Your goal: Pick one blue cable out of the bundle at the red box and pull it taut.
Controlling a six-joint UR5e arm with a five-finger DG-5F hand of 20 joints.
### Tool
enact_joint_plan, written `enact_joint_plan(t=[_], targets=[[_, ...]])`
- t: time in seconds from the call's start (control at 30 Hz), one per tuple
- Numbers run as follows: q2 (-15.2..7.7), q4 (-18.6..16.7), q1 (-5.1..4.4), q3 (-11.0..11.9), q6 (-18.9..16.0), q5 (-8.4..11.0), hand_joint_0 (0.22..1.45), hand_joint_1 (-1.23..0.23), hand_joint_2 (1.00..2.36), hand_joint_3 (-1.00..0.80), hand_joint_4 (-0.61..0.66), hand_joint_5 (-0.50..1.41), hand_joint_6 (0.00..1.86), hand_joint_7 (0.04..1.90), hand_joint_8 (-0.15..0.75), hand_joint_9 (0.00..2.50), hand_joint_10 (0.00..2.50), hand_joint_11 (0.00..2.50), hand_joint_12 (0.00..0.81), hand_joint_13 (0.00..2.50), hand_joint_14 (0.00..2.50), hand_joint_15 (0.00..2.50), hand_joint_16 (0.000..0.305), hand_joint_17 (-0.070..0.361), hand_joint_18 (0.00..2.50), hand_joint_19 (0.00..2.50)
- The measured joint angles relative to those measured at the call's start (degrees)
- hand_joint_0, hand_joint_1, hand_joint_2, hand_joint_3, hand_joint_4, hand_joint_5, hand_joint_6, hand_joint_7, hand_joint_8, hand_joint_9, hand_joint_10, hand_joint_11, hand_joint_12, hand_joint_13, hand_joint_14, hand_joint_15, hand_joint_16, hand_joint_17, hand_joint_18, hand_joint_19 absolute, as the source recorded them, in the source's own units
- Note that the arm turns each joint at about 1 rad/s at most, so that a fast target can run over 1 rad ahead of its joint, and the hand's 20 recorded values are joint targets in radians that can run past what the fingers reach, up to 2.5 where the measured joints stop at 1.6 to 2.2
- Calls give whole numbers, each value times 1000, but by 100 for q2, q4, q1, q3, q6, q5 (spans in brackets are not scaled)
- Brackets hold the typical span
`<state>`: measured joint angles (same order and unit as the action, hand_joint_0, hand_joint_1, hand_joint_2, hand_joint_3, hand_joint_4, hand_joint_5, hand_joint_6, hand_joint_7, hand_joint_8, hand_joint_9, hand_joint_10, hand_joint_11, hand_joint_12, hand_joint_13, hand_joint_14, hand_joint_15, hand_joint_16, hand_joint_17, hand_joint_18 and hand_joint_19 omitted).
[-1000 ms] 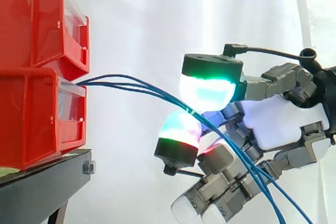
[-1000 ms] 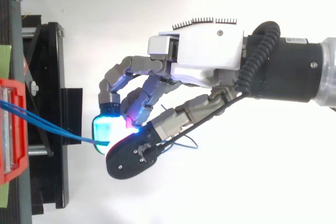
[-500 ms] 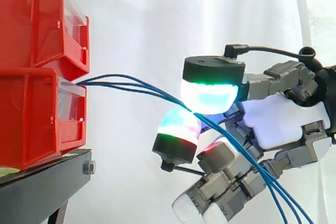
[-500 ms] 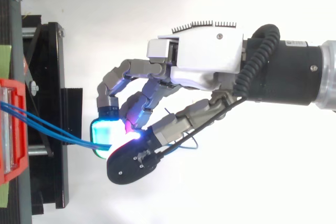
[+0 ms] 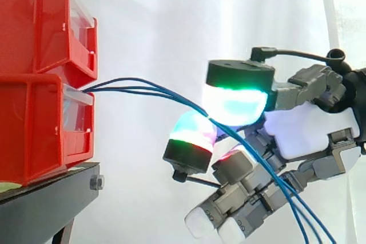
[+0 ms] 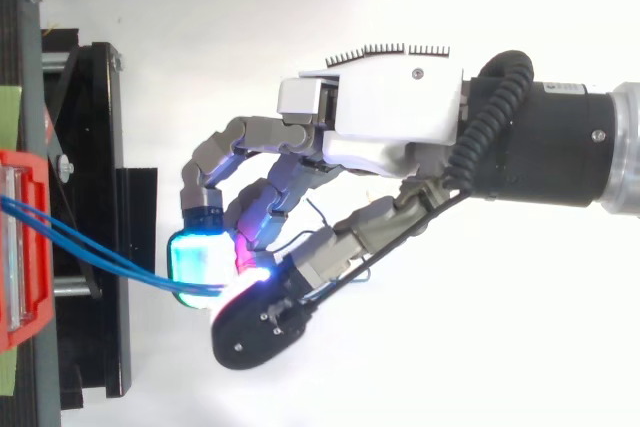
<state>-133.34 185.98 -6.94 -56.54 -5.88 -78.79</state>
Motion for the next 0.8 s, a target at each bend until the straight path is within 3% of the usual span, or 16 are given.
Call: enact_joint_plan(t=[0.2, 0.33, 0.63, 0.8], targets=[[0, 0, -8, 1, -9, 10, 609, -990, 1000, -500, 129, -209, 875, 931, 335, 956, 14, 1155, 361, 635, 12, 329, 51, 114, 581, 290], [-3, 0, -16, 1, -9, 13, 544, -885, 1000, -500, 148, -189, 863, 955, 360, 995, 13, 1169, 371, 644, 13, 343, 53, 119, 582, 330], [-2, -5, -18, 0, -2, 72, 618, -860, 1001, -492, 147, -185, 865, 1014, 349, 1021, 14, 1184, 363, 666, 13, 351, 52, 116, 595, 343], [-2, -5, -18, 0, -1, 93, 650, -863, 1010, -370, 134, -188, 874, 1010, 345, 1022, 14, 1183, 361, 674, 15, 354, 52, 116, 600, 344]])
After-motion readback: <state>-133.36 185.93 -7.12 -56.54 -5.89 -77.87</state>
